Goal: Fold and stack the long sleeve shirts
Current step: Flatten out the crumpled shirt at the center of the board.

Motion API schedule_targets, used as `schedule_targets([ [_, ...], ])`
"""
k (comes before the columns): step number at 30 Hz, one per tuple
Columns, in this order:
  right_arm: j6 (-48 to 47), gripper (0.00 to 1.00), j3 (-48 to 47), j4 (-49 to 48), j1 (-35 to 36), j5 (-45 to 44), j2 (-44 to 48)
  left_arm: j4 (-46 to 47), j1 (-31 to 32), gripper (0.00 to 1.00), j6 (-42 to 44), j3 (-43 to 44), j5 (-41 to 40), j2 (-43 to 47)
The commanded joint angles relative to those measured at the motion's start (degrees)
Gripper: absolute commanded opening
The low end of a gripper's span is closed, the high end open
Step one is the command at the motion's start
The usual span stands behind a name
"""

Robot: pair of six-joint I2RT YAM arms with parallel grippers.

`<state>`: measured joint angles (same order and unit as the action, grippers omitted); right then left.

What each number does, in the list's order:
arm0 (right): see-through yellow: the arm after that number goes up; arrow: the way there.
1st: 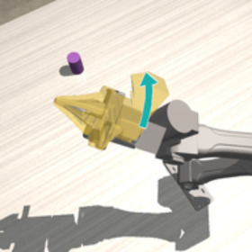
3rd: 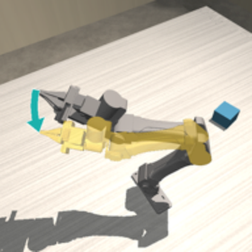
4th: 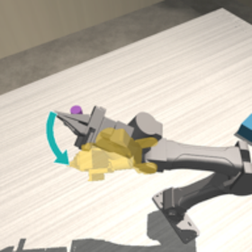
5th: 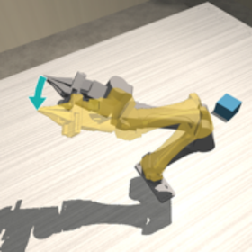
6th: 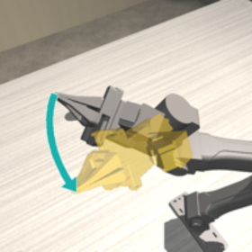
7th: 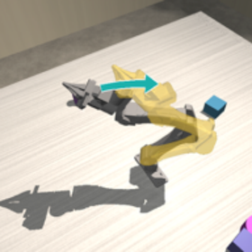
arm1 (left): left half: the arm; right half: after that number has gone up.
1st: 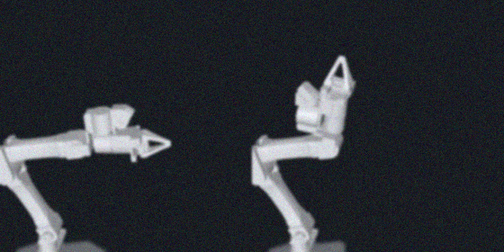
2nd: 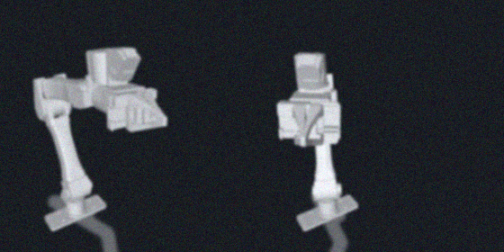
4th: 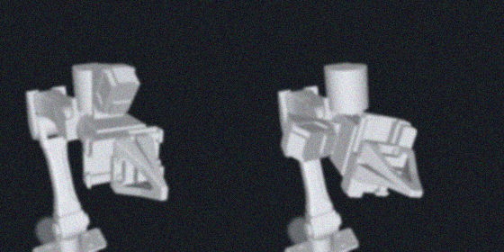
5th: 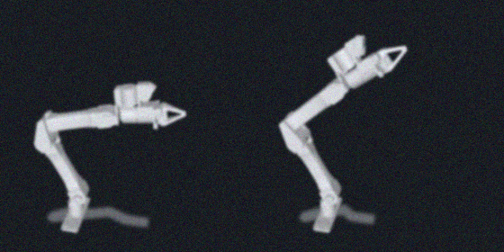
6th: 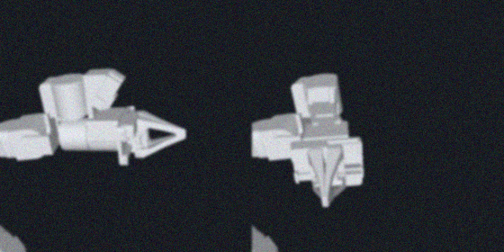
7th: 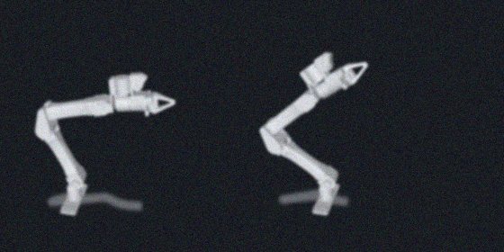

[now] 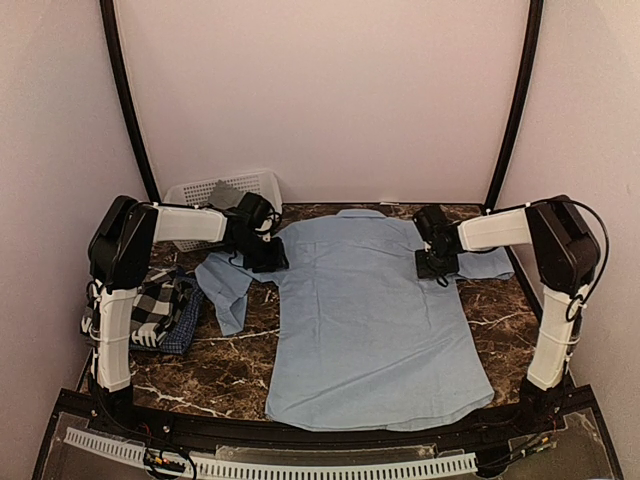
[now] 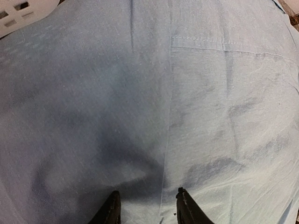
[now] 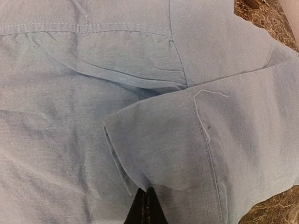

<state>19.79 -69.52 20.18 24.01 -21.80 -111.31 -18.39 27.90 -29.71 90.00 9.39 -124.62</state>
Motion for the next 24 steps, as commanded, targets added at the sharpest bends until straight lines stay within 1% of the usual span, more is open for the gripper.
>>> schedule_targets([
  [1, 0.46, 0.00, -0.30, 0.10, -0.54, 0.19, 3.80, -3.63, -1.18, 0.40, 0.39, 0.94, -3.42, 0.07],
  [11, 0.62, 0.00, -0.69, 0.78, -1.47, 0.39, 8.39, -4.11, -1.18, 0.40, 1.11, 1.87, -2.80, 0.50],
  [17, -0.60, 0.00, 0.21, -0.28, -3.27, 3.62, 8.26, -4.34, -1.19, 0.40, 1.32, 2.35, -1.90, 0.98],
  [18, -1.26, 0.06, 0.07, -0.43, -3.31, 4.91, 7.68, -4.35, -1.18, 0.40, 1.32, 2.36, -1.73, 1.14],
  [22, -2.91, 0.47, -0.70, -0.57, -2.54, 7.39, 4.37, -4.35, -1.11, 0.40, 1.42, 2.38, -1.13, 1.66],
  [23, -3.22, 0.56, -0.66, -0.91, -2.28, 7.34, 3.67, -4.39, -1.10, 0.40, 1.46, 2.38, -1.13, 1.88],
  [24, -3.46, 0.62, -0.58, -1.36, -2.03, 7.26, 3.07, -4.42, -1.10, 0.40, 1.49, 2.33, -1.04, 1.90],
])
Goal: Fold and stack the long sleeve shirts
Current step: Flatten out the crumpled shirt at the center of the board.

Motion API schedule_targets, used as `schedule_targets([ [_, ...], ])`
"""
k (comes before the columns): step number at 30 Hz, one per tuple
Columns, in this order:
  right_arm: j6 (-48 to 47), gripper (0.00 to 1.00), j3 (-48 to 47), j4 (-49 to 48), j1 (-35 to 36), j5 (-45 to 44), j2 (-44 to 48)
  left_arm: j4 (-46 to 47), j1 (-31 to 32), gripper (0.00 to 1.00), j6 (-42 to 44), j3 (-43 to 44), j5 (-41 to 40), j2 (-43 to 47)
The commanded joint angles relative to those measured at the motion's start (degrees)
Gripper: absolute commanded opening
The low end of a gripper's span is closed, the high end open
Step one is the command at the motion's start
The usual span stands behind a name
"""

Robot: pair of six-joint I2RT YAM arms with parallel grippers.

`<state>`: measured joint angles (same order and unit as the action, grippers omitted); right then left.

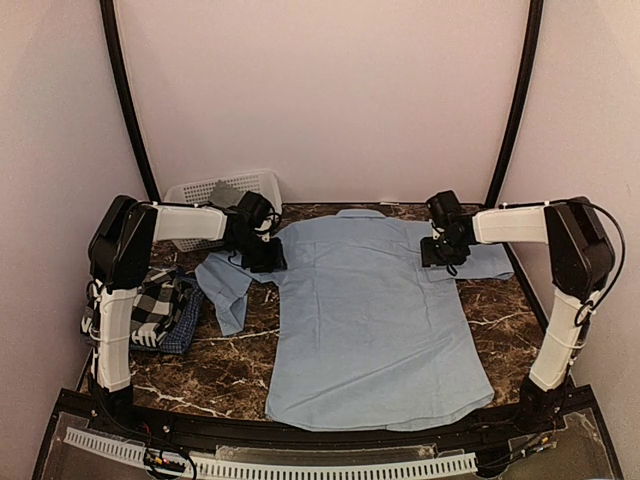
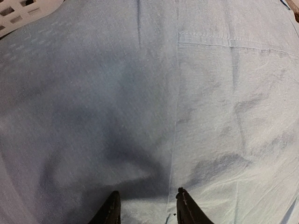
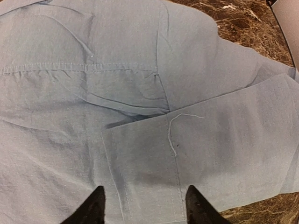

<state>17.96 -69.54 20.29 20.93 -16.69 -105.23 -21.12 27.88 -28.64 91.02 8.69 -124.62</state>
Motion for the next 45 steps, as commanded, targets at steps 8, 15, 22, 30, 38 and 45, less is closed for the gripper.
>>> schedule_targets([
  [8, -1.63, 0.71, -2.07, -1.23, 1.30, -3.48, -7.78, -1.84, -1.11, 0.40, 0.86, 1.10, -0.83, 2.10],
  [15, 0.26, 0.54, -0.43, -1.93, -0.05, -5.30, -6.92, -2.40, -1.11, 0.40, 1.04, 1.09, -1.36, 2.18],
  [22, 0.46, 0.31, -0.84, -1.77, -0.22, -5.12, -7.35, -2.33, -1.15, 0.40, 1.13, 1.29, -1.45, 2.19],
  [30, -0.15, 0.00, -1.63, -1.45, -0.28, -4.66, -7.22, -2.81, -1.09, 0.40, 1.46, 1.66, -0.98, 2.48],
  [38, 0.40, 0.00, -2.00, -0.27, -0.27, -3.46, -2.61, -2.98, -1.09, 0.40, 2.07, 1.79, 0.97, 4.05],
  [45, 0.55, 0.00, -1.47, -0.71, 0.24, 3.72, 3.52, -1.92, -0.59, 0.46, 1.70, 1.25, 4.27, 7.72],
])
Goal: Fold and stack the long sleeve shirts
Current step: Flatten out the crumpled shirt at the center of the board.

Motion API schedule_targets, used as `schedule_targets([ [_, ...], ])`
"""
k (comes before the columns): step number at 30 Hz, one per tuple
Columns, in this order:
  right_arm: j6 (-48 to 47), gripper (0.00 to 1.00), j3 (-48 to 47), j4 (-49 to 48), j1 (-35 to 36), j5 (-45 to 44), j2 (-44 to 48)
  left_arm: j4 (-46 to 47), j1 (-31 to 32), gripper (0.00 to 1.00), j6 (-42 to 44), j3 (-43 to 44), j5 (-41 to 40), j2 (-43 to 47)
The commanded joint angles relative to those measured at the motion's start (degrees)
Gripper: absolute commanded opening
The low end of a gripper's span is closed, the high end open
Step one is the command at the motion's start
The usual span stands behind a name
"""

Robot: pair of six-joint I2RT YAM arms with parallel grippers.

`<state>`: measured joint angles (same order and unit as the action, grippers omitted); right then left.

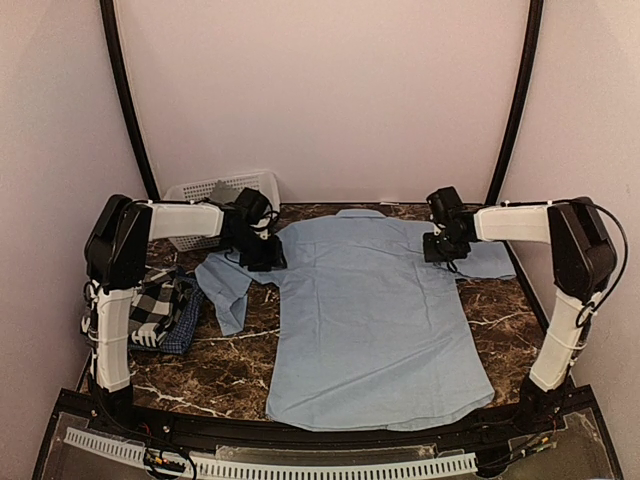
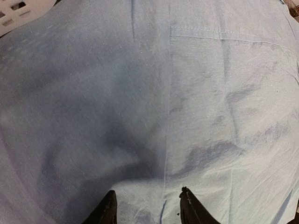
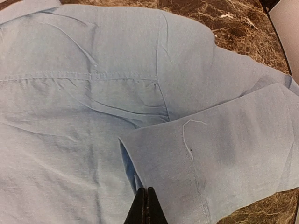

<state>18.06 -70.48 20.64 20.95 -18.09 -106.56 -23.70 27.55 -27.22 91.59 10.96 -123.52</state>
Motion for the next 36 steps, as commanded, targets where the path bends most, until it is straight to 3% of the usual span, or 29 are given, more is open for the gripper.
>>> schedule_targets([
  [1, 0.52, 0.00, -0.35, -1.28, 0.59, 6.43, 5.68, 0.85, -0.11, 0.47, 0.14, 0.58, 2.43, 6.98],
  [11, 4.57, 0.00, 0.02, -5.90, 9.14, 19.54, 9.45, 7.32, 2.93, 0.54, -4.81, -5.12, 11.01, 12.73],
  [15, 5.39, 0.00, -0.01, -2.48, 9.74, 10.20, 8.35, 7.96, 4.21, 0.56, -5.73, -6.68, 11.91, 14.06],
  [19, 4.47, 0.33, 1.18, -0.25, 7.71, 2.44, 6.99, 8.27, 4.87, 0.57, -6.04, -9.19, 11.90, 16.70],
  [22, 3.75, 0.43, 2.29, -0.45, 5.65, -0.81, 5.30, 8.53, 5.11, 0.59, -6.17, -12.16, 11.69, 19.03],
  [36, 2.10, 0.45, -1.74, -0.36, 4.27, -9.07, -7.81, 4.69, 5.32, 0.60, -4.47, -18.03, 8.61, 28.87],
])
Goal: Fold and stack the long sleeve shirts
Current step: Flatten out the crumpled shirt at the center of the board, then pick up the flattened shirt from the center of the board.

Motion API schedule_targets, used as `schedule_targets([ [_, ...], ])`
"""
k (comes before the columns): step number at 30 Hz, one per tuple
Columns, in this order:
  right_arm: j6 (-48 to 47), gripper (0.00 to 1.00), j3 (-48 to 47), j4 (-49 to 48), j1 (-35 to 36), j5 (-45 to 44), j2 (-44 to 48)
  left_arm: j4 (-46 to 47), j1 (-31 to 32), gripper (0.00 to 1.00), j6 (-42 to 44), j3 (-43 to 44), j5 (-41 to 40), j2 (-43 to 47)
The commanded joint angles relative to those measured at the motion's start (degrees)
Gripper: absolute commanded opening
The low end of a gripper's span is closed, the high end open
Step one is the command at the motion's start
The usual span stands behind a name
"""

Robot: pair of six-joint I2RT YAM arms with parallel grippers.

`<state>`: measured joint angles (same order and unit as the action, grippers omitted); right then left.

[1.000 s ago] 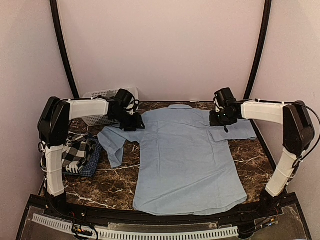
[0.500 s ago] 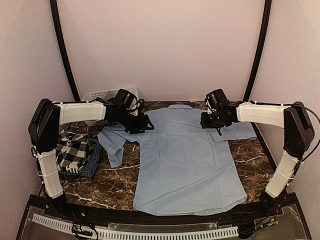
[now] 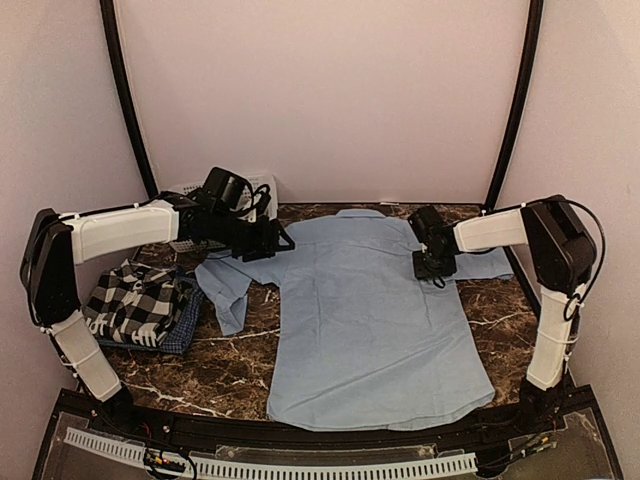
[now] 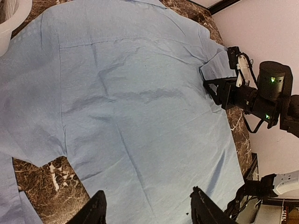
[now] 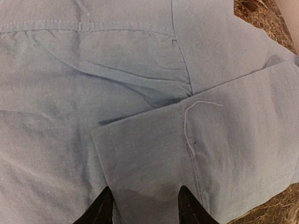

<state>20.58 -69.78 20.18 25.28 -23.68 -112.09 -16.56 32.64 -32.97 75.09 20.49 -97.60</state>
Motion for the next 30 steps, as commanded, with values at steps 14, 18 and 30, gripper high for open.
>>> schedule_targets([
  [14, -0.98, 0.16, -3.29, 1.01, -0.09, -9.51, -2.59, -2.95, 0.21, 0.60, 0.92, -1.93, -1.30, 3.82],
  [18, -1.56, 0.14, -4.20, 1.15, -0.05, -9.21, -3.25, -3.09, 0.17, 0.59, 0.66, -1.88, -1.08, 3.63],
  [30, -1.52, 0.00, -4.66, 1.34, -0.06, -10.20, -1.81, -3.30, 0.22, 0.59, 0.39, -1.79, -1.00, 3.53],
])
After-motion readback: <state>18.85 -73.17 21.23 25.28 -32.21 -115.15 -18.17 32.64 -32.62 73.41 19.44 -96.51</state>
